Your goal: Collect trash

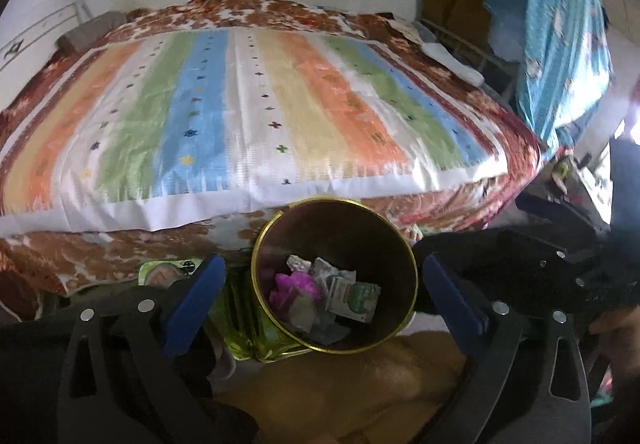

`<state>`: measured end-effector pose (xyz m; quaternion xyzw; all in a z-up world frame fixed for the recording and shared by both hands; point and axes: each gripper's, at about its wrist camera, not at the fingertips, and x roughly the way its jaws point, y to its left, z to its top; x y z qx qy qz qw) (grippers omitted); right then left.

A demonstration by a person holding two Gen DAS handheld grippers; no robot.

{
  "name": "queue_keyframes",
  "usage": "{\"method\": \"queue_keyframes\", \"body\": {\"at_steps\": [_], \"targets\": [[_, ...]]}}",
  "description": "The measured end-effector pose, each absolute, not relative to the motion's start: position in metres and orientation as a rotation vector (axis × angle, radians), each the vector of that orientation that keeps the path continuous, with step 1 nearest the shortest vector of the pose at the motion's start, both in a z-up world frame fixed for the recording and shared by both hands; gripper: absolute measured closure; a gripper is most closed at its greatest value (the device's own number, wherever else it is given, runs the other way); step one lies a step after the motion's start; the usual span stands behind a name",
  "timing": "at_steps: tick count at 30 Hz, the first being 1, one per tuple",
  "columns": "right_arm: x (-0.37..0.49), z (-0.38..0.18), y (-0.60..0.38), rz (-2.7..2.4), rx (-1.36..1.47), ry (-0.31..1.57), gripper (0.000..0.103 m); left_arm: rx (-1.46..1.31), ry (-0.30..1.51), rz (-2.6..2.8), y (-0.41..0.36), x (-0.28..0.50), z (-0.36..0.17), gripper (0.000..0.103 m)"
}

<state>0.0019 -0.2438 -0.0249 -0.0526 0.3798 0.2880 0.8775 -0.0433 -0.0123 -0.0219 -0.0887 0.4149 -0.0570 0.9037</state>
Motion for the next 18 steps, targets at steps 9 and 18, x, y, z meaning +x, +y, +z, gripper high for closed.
{"method": "queue_keyframes", "body": {"at_steps": [9,18], "targets": [[-0.009,-0.027,-0.239,0.624,-0.116,0.77,0.009,-0.183,0.89,-0.081,-0.019,-0.041,-0.033,0.006],[-0.01,-0.028,-0.236,0.643,-0.115,0.777,0.009,-0.176,0.893,-0.093,-0.024,-0.042,-0.034,0.006]]}}
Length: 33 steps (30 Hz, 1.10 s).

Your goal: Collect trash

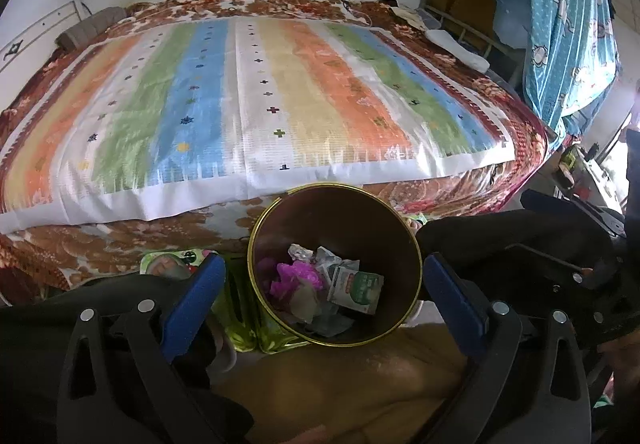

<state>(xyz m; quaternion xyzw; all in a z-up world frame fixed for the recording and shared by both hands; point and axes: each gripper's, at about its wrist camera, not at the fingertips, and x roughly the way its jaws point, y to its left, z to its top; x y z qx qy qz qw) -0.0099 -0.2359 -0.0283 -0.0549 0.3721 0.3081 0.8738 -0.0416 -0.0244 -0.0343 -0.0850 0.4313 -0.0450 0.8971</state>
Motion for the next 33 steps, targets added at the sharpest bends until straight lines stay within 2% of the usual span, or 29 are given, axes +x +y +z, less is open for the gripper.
{"method": "queue_keyframes", "body": {"at_steps": [33], "targets": [[-0.0114,-0.033,-0.232,0.668,-0.105,0.797,0.009,-0.204,0.924,-0.107,-0.0247,-0.0397,-0.0394,0.006]]}}
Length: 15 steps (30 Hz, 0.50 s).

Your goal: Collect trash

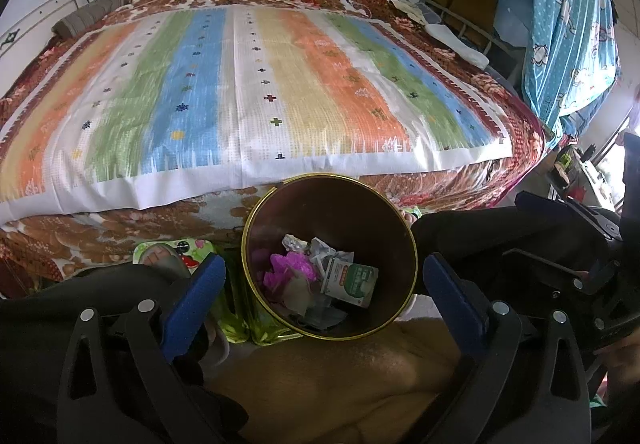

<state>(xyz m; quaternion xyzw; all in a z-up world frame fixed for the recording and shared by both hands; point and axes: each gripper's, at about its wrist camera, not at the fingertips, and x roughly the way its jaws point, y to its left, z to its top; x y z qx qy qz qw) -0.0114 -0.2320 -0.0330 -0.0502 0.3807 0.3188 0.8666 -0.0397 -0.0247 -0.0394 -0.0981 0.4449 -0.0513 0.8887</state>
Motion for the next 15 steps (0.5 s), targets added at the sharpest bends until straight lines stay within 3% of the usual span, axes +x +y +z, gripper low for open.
{"method": "queue_keyframes", "body": {"at_steps": [15], "targets": [[-0.0128,-0.0345,-0.2306,0.669,-0.105,0.802,0.009,-0.205,0.926,-0.106,-0.0238,-0.0392,-0.0389,0.006]]}}
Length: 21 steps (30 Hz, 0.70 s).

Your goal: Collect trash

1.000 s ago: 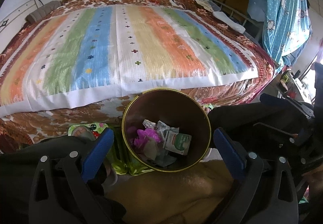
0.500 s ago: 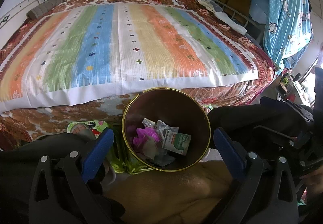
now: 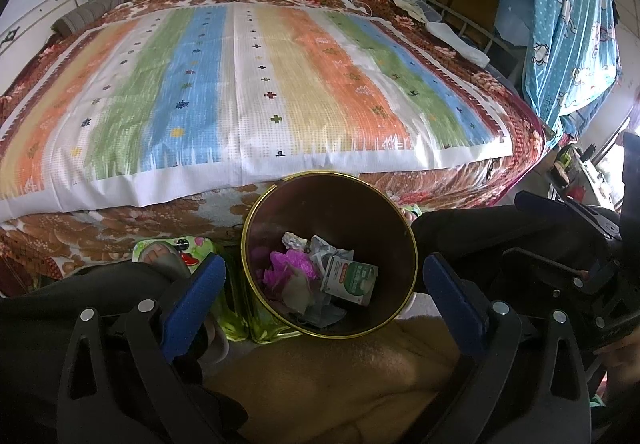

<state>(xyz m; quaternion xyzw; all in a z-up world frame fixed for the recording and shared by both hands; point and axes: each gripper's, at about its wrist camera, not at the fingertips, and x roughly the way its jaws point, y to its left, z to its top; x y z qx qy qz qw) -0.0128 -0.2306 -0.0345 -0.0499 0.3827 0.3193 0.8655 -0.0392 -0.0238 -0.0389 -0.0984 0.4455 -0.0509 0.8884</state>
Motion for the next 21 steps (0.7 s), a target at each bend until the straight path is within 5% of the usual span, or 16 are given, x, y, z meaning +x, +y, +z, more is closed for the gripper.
{"method": "queue_keyframes", "body": {"at_steps": [21], "targets": [[-0.0123,-0.0345,-0.2305,0.67,-0.103,0.805,0.009,-0.194,0.936,-0.076,-0.0227,-0.0422,-0.0469,0.006]]}}
